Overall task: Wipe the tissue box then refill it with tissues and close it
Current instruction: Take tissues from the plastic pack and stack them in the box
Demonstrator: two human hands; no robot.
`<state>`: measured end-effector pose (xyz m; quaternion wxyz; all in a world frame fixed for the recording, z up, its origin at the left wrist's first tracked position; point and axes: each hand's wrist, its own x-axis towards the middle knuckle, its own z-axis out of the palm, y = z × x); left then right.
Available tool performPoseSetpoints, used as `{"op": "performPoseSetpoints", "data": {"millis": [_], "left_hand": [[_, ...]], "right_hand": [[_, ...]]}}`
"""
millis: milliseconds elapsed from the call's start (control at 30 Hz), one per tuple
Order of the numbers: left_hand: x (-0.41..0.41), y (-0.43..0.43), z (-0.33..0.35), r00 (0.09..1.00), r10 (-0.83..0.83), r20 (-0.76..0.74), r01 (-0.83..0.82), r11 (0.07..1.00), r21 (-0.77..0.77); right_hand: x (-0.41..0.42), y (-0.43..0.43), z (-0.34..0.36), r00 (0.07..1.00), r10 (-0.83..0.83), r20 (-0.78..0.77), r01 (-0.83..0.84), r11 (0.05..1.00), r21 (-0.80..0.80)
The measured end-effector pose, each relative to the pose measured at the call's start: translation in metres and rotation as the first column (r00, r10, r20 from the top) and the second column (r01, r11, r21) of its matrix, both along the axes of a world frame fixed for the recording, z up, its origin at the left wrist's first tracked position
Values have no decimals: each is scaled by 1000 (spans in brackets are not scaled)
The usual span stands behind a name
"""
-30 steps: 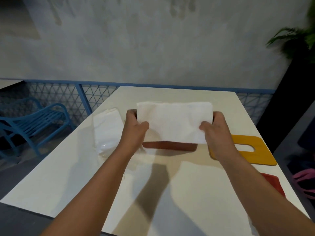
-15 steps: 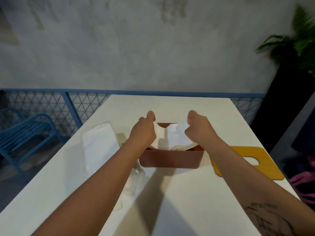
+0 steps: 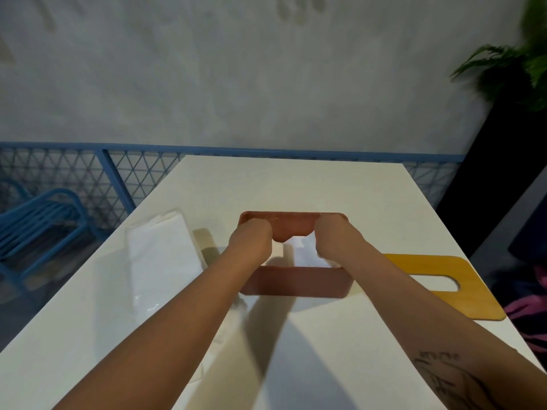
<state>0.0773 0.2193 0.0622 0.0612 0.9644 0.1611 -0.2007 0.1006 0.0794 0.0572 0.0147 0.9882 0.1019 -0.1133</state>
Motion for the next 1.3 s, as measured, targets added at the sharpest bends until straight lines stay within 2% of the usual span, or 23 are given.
{"op": "performPoseSetpoints", "data": {"millis": [67,133,200,300,433,533,667,800,1000,1100,1300], "left_hand": [[4,-3,1,1000,-17,-6,17,1000,19],[2,-5,1,999,-50,10,50,997,50],[-2,-6,-2,992,-101,81,94,992,87],[-8,-7,-7,956,-204,212,173,973,156],[-13,-6,-8,934,-250,253,198,956,216],[-16,-5,-5,910,-264,319,195,953,232],[-23,-3,4,876,-217,431,166,974,154],[-36,0,12,810,-109,577,128,992,8],[-82,1,17,698,43,715,87,986,-144],[-113,3,10,629,106,770,46,984,-174],[-170,15,-18,511,237,826,-32,966,-258]], "right_hand": [[0,2,5,999,-7,-32,4,997,-78],[0,2,8,994,-26,-106,16,996,-89],[1,1,6,989,-16,-148,3,996,-86],[-3,0,6,997,27,-71,-29,999,-26],[-3,6,18,982,15,-190,-34,995,-95],[-7,2,20,995,48,-82,-53,997,-62],[-16,-8,24,993,41,115,-56,990,128],[-33,-8,34,978,32,205,-90,956,281],[-78,-5,36,940,85,330,-229,876,425],[-101,2,30,936,128,328,-291,806,515],[-132,25,8,921,196,337,-369,715,593]]}}
